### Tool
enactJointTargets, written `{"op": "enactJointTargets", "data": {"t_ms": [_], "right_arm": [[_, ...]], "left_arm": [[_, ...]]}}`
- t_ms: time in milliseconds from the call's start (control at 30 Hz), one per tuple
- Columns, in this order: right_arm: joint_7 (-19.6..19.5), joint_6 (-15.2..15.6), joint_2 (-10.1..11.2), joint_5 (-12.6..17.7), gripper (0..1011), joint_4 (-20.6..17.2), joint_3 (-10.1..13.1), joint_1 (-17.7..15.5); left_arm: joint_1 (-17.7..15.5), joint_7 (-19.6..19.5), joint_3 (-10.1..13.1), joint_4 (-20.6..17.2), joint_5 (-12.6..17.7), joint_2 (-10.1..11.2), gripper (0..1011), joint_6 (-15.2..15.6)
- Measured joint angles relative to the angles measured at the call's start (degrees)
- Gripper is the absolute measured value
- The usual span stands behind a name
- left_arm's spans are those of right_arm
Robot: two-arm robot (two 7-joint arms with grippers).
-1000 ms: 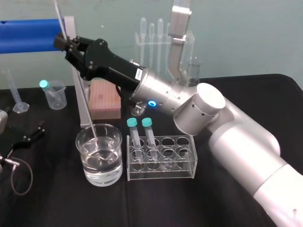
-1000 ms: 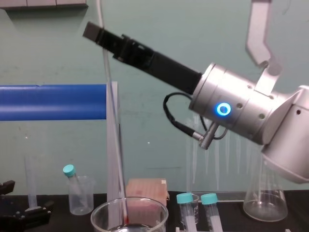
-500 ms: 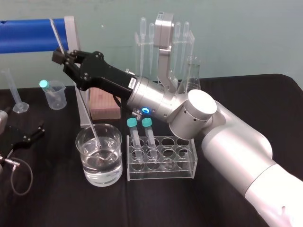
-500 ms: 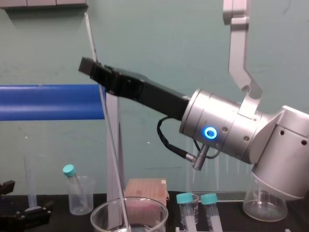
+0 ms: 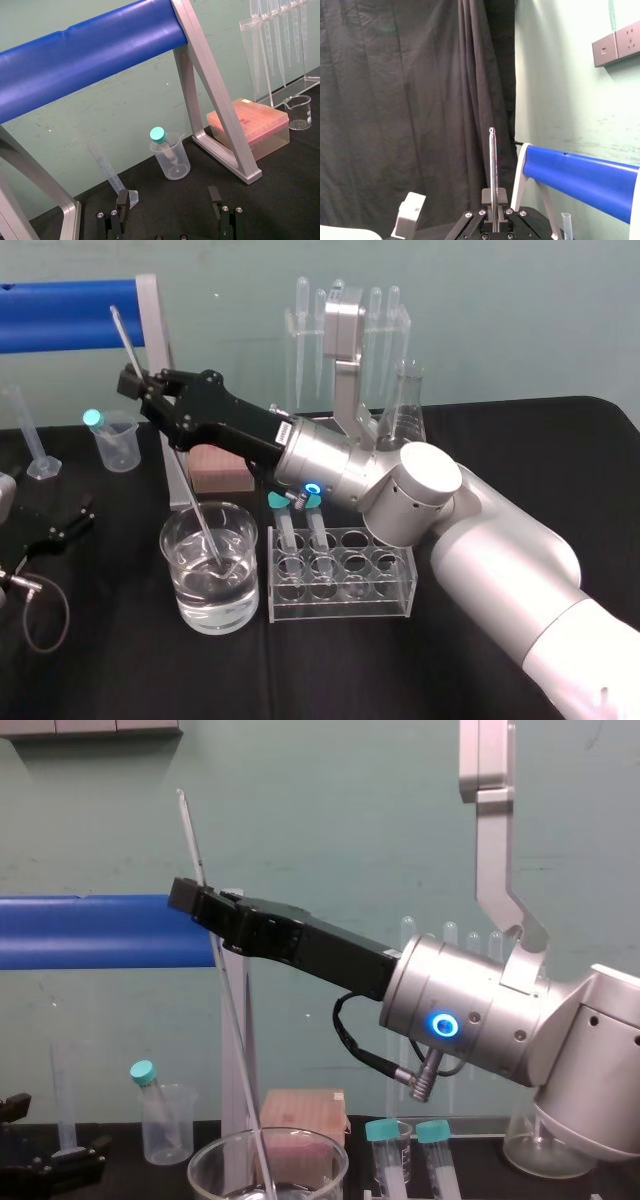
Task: Hold the thermometer with one hand and immerse one end into the beaker, then reinsert it into the test tube rack.
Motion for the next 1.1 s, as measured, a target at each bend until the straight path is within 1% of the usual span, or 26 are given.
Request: {"op": "enactJointTargets", "data": {"t_ms": [200,467,700,833,1100], "right_arm": [[0.11,0.55,0.56,-0.07,57,-1.08,0.04,-0.70],[0.17,0.67,0.66,-0.23,57,-0.95,0.04,-0.84],[1.13,0.72,-0.38,2.10,57,0.26,1.21,-1.04],[1.36,0.59,-0.51,2.80,57,0.22,1.58,-1.29],[1.36,-0.40,-0.04,2.57,57,-0.91,1.62,-1.72]], "left_arm": [[0.00,0.00,0.00,0.00,0.00,0.00,1008,0.00],[0.00,0.00,0.00,0.00,0.00,0.00,1008,0.00],[0.00,0.00,0.00,0.00,0.00,0.00,1008,0.00],[0.00,0.00,0.00,0.00,0.00,0.00,1008,0.00],[0.00,0.00,0.00,0.00,0.00,0.00,1008,0.00]]}}
